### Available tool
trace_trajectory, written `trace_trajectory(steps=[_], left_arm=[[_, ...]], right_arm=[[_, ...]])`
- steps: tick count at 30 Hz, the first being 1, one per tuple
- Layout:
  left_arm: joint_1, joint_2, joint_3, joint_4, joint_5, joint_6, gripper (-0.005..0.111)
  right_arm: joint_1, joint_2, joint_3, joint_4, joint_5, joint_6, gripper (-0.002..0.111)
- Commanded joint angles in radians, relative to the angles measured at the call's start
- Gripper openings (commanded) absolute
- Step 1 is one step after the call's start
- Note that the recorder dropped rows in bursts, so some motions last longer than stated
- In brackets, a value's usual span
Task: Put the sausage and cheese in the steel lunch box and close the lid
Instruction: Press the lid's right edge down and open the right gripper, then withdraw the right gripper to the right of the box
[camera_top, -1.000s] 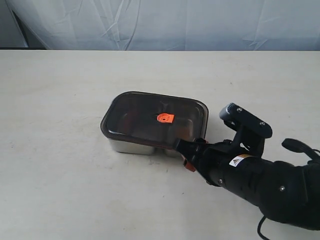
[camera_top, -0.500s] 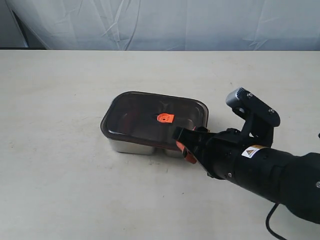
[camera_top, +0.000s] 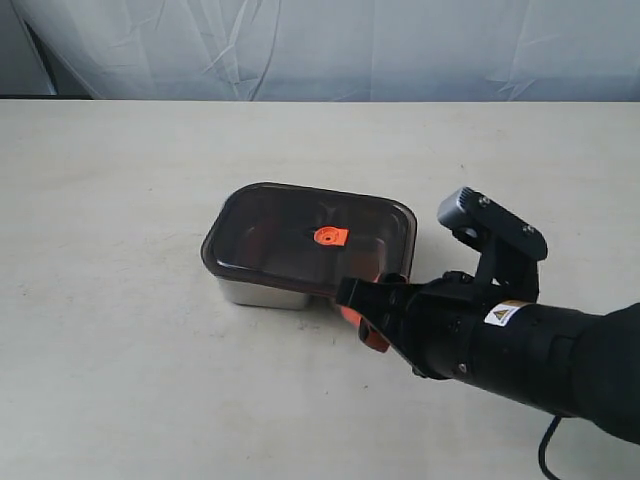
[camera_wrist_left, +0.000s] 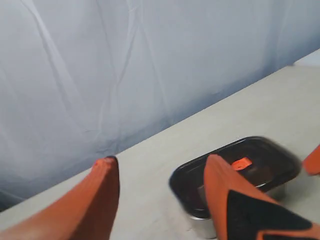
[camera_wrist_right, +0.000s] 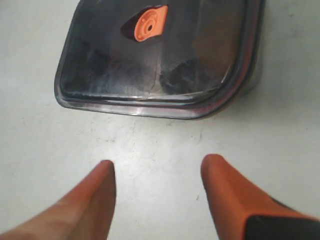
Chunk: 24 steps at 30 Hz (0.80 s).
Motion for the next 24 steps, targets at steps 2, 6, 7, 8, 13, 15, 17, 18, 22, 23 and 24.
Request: trace_trajectory(steps=[2,6,7,8,13,15,17,18,22,23,24], left_arm=[[-0.007,-0.004,-0.001,-0.139,-0.013,-0.006,0.050],[-0.007,-0.004,-0.001,-0.137,-0.013,-0.006,0.050],[-0.007,-0.004,-0.001,-0.131,-0.018,-0.006,0.050],[-0.007,-0.004,-0.001,-0.127,-0.029,-0.006,0.050],[-0.005,0.005,-0.001,-0.155,-0.064,-0.017,0.050],[-0.005,0.056,0.001,-0.131,-0.085,-0.013,0.033],[-0.005,0.148,0.001,-0.057,-0.140,-0.013,0.005],[-0.005,0.191,0.001,-0.027,-0.177,-0.013,0.001],[-0.005,0.476,0.001,0.093,-0.344,-0.105,0.000],[-0.005,0.582,-0.005,0.129,-0.348,-0.116,0.000],[-0.005,0.693,-0.010,0.157,-0.351,-0.116,0.000]], right_arm=[[-0.005,-0.034,0.006,-0.004,0.008,-0.038,0.053],[-0.005,-0.081,0.006,-0.004,-0.005,-0.070,0.053],[-0.005,-0.096,0.006,-0.004,-0.010,-0.084,0.053],[-0.005,-0.111,0.006,-0.004,-0.013,-0.096,0.053],[-0.005,-0.203,0.006,0.001,-0.046,-0.171,0.029],[-0.005,-0.241,0.006,0.001,-0.098,-0.219,0.005],[-0.024,-0.252,0.006,0.072,-0.157,-0.298,0.000],[-0.047,-0.250,0.006,0.120,-0.170,-0.349,0.000],[-0.201,-0.212,0.006,0.358,-0.160,-0.682,0.000],[-0.271,-0.190,0.000,0.417,-0.119,-0.778,0.000],[-0.328,-0.168,-0.007,0.451,-0.063,-0.838,0.000]])
